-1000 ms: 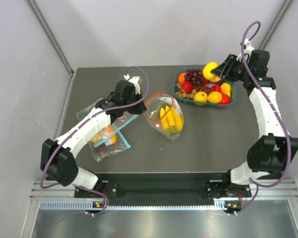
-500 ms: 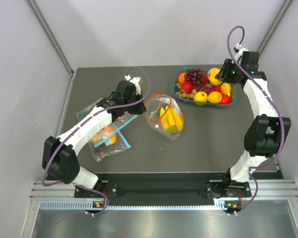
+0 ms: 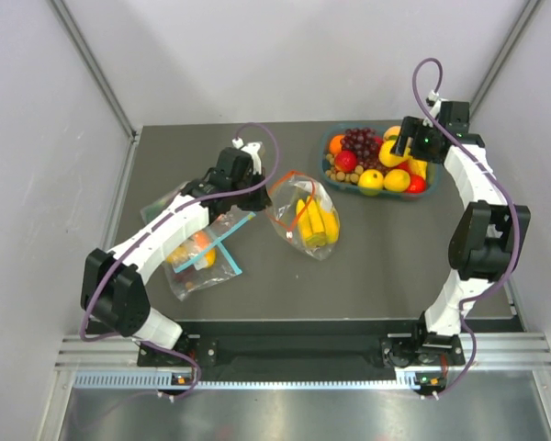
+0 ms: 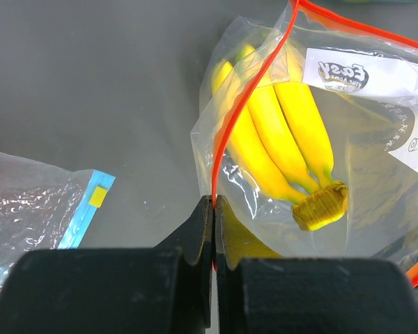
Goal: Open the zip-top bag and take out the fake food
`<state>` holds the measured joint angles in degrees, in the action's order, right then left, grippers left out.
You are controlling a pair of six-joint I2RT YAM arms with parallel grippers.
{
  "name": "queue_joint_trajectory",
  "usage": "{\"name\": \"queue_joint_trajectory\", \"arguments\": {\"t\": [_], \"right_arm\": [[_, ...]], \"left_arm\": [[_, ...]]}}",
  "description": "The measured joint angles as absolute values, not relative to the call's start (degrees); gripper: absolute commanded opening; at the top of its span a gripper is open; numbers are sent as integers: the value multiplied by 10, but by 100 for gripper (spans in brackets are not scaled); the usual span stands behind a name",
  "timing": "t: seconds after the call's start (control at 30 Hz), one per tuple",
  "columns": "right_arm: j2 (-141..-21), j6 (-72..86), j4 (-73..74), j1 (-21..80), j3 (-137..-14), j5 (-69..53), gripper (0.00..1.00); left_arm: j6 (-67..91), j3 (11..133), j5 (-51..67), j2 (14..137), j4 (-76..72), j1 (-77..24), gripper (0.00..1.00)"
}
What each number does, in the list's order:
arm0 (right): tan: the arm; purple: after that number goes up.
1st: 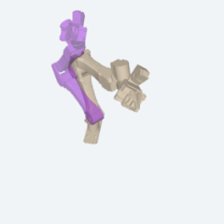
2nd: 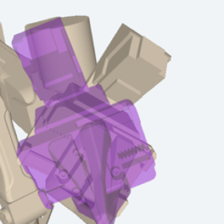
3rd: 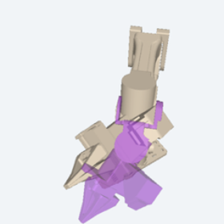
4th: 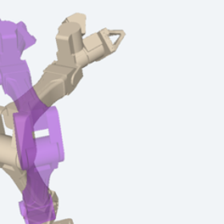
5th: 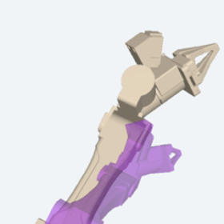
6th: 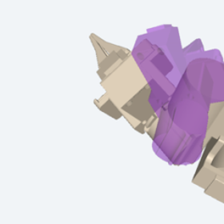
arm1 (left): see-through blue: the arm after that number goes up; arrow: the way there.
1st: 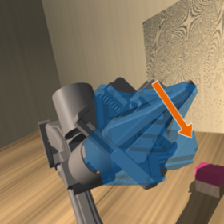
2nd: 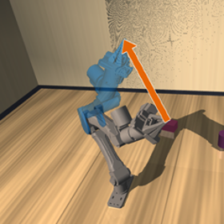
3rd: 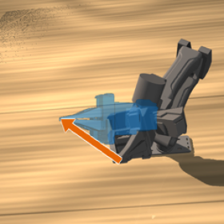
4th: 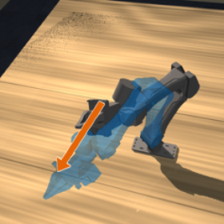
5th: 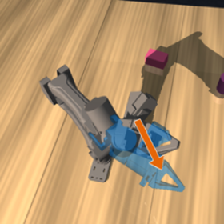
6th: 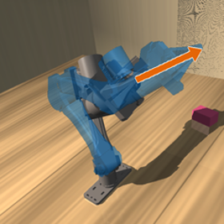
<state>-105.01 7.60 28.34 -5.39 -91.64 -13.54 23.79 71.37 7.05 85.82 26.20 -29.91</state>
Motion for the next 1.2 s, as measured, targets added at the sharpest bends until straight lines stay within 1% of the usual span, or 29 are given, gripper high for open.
{"name": "queue_joint_trajectory", "arguments": {"t": [0.37,0.67,0.77,1.03,1.2], "right_arm": [[-1035,76,291,-54,-925,-134,85],[-969,95,330,-40,-1031,-182,86],[-949,106,340,0,-1053,-196,86],[-936,156,362,205,-1054,-247,82],[-933,184,367,267,-1030,-262,82]], "left_arm": [[234,722,75,862,263,-297,0],[239,759,101,886,258,-297,0],[245,762,112,888,255,-297,0],[266,781,120,899,245,-311,0],[274,792,120,903,237,-320,0]]}}
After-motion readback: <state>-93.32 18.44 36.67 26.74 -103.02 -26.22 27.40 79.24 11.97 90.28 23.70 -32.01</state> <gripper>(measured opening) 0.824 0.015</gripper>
